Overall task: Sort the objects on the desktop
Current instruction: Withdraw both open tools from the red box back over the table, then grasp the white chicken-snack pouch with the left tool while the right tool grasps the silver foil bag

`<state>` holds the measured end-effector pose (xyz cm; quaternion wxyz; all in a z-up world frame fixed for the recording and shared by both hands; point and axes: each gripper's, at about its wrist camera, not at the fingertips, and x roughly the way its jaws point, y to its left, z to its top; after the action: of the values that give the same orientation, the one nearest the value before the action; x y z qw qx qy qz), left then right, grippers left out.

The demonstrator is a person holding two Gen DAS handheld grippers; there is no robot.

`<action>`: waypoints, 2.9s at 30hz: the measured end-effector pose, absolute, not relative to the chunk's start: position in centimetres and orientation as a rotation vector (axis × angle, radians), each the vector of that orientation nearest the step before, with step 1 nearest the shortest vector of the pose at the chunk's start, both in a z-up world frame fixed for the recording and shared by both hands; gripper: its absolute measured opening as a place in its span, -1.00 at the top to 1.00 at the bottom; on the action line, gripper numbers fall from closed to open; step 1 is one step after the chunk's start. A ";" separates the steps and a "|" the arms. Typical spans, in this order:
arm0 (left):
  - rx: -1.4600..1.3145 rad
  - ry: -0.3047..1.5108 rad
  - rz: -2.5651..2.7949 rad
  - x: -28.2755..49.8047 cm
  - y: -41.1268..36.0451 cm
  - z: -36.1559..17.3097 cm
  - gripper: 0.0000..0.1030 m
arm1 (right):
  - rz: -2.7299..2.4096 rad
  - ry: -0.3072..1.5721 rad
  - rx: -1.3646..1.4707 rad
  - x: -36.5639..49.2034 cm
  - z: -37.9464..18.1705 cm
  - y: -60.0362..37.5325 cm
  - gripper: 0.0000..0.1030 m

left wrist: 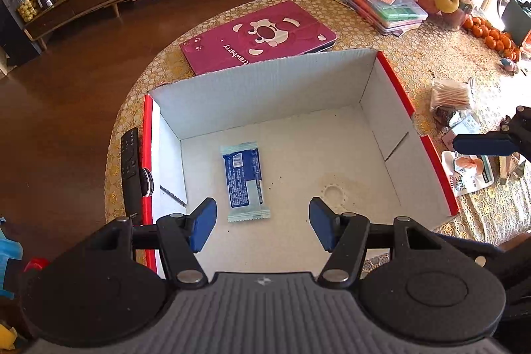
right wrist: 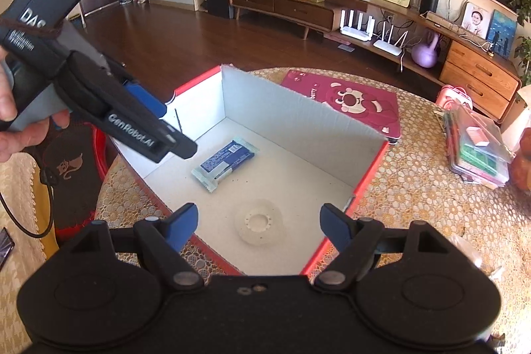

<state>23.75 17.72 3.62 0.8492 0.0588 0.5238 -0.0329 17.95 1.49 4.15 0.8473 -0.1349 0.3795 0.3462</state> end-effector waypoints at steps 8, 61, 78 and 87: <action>0.126 1.058 -0.101 20.3 15.7 5.9 -0.17 | 0.717 0.755 -0.246 15.3 6.3 -2.0 -0.59; 0.118 0.858 -0.397 13.9 -4.5 2.5 -1.00 | 0.339 0.717 -0.041 7.9 1.5 -25.7 -0.95; 0.075 0.859 -0.401 16.9 -6.5 -3.8 -1.00 | 0.306 0.767 0.011 11.6 -1.8 -26.4 -0.95; 0.029 0.875 -0.389 19.1 -6.8 -6.2 -1.00 | 0.281 0.793 0.039 13.8 -3.4 -26.5 -0.95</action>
<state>19.12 -6.77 -6.23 0.8875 0.0140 0.4208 -0.1872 13.75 -26.51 -3.36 0.9126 0.0187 0.3850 0.1362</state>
